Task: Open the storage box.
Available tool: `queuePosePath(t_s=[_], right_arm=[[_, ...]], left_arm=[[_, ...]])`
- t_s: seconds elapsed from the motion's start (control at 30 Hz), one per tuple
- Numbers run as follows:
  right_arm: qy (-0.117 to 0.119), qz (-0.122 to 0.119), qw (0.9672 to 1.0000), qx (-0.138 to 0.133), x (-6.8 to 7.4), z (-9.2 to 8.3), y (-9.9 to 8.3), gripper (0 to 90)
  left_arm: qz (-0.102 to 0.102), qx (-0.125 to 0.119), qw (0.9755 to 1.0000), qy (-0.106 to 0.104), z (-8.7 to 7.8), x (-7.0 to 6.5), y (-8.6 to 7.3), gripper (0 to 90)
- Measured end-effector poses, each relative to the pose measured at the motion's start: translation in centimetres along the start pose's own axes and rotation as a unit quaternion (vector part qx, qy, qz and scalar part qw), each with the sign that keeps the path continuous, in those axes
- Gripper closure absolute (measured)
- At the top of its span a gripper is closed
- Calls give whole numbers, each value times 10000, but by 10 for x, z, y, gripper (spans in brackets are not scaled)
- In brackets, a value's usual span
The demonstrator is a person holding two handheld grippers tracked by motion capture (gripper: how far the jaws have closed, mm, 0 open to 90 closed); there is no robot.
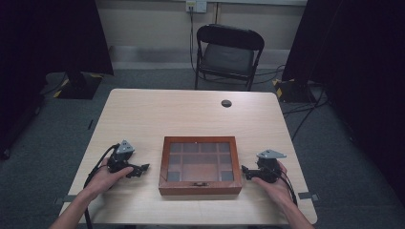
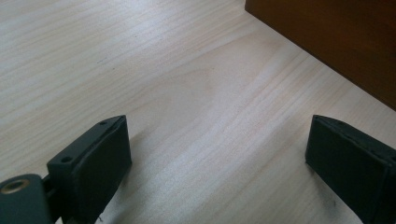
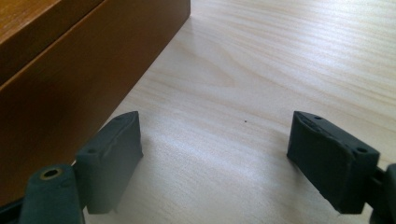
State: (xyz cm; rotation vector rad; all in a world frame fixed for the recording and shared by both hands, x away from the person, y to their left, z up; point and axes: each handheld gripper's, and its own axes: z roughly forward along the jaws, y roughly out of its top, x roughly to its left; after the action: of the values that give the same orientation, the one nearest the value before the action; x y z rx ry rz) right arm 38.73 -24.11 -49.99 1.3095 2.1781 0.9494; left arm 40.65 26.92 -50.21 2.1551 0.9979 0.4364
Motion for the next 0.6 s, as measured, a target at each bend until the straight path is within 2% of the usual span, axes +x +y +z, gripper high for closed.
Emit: queuePosePath(t_s=[0.23,0.37,0.6], right_arm=[[-11,18,10000,32,0,0,1,166],[-44,51,9998,197,0,-2,4,170],[8,30,9995,328,-2,-6,9,219]], left_arm=[[-16,-9,10000,-3,0,0,0,61],[-20,-10,10000,-4,0,0,0,61],[4,2,10000,-3,0,0,0,61]])
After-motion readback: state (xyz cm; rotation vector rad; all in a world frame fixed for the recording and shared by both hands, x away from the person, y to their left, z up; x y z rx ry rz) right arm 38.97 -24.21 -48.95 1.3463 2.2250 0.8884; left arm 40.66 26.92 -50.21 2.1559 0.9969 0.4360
